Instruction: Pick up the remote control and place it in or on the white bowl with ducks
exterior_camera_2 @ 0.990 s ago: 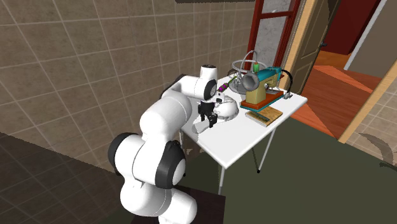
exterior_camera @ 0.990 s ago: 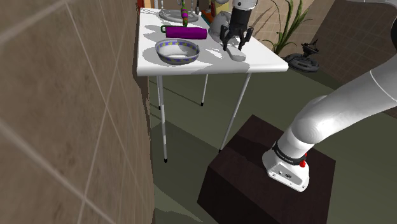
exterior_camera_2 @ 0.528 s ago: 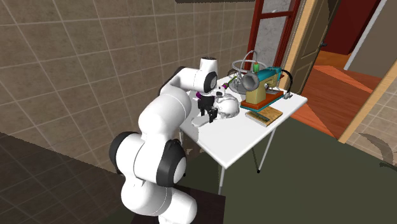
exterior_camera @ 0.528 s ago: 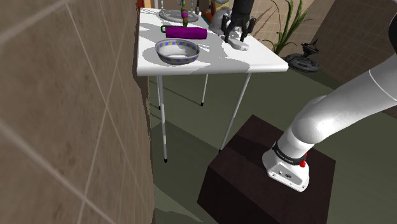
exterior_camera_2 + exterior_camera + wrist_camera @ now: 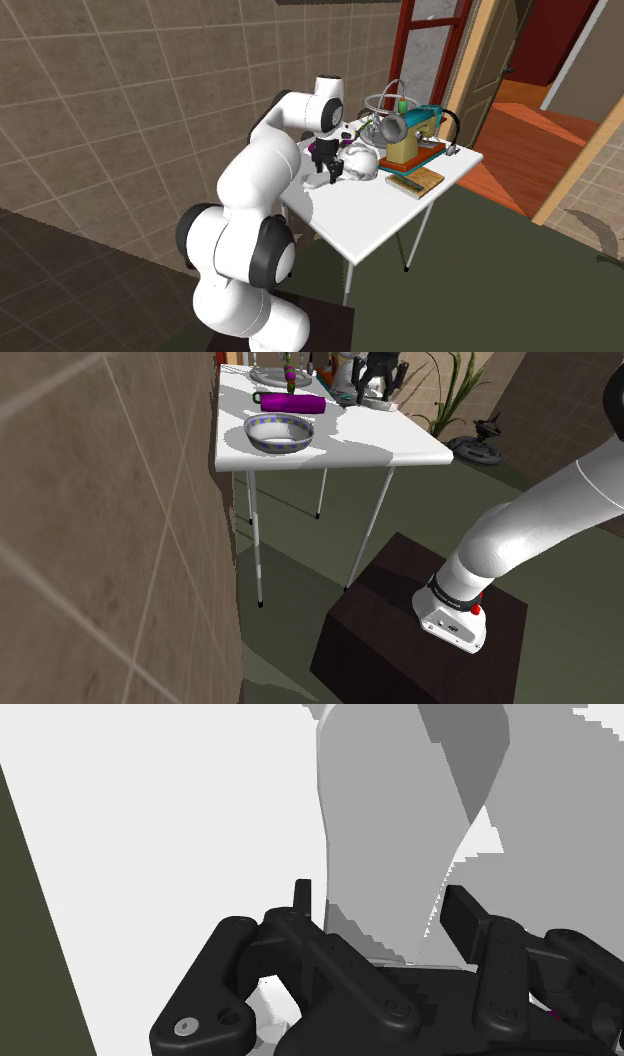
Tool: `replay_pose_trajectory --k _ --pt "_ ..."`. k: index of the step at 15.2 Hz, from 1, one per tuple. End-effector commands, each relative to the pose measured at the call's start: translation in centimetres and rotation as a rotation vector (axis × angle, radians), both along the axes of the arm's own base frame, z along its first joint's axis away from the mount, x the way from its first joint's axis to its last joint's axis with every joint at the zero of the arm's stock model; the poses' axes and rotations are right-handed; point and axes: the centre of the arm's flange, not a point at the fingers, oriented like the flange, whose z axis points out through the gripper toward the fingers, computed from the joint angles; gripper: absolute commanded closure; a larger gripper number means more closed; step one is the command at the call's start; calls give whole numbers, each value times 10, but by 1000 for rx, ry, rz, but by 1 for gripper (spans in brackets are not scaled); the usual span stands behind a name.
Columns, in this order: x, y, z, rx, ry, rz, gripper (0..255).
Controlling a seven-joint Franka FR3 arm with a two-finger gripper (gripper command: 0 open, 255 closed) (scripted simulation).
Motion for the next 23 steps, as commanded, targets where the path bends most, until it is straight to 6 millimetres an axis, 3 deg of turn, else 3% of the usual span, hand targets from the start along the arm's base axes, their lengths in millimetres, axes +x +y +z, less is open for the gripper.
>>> replay_pose_trajectory --k 1,6,23 --pt "0 0 12 0 -1 0 255" --pt "0 0 38 0 -1 0 255" --pt "82 209 44 0 -1 0 255"
